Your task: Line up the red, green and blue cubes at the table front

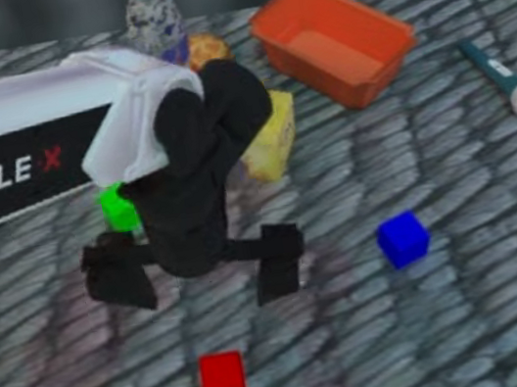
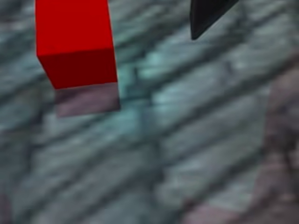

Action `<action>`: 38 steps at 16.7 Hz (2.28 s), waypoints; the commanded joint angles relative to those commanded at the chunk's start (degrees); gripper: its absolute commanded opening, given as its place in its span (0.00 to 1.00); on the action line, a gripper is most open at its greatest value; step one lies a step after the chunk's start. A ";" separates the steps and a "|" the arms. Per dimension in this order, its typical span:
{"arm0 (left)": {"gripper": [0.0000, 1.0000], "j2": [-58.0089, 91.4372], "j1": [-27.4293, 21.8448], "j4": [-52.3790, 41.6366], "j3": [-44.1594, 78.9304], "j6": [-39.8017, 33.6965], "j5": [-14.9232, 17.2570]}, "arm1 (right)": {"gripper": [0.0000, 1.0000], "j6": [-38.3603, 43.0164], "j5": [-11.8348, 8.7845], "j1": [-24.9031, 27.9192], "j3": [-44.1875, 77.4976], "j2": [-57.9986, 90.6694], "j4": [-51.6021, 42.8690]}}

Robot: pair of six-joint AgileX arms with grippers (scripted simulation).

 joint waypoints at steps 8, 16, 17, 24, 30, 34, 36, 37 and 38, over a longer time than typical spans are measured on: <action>1.00 17.04 12.25 -7.35 21.28 41.49 1.11 | 1.00 0.00 0.00 0.00 0.00 0.00 0.00; 1.00 27.32 23.28 -10.99 37.45 73.16 1.68 | 1.00 0.00 0.00 0.00 0.00 0.00 0.00; 1.00 27.63 23.89 -11.02 38.27 74.47 1.70 | 1.00 0.00 0.00 0.00 0.00 0.00 0.00; 1.00 27.93 24.09 -10.00 37.87 75.17 1.69 | 1.00 0.00 0.00 0.00 0.00 0.00 0.00; 1.00 32.46 24.30 2.38 30.44 75.34 1.76 | 1.00 0.00 0.00 0.00 0.00 0.00 0.00; 1.00 33.85 24.34 5.38 28.43 75.43 1.78 | 1.00 0.00 0.00 0.00 0.00 0.00 0.00; 1.00 33.85 24.34 5.38 28.43 75.43 1.78 | 1.00 0.00 0.00 0.00 0.00 0.00 0.00; 0.92 33.85 24.34 5.38 28.43 75.43 1.78 | 1.00 0.00 0.00 0.00 0.00 0.00 0.00; 0.85 33.85 24.34 5.38 28.43 75.43 1.78 | 1.00 0.00 0.00 0.00 0.00 0.00 0.00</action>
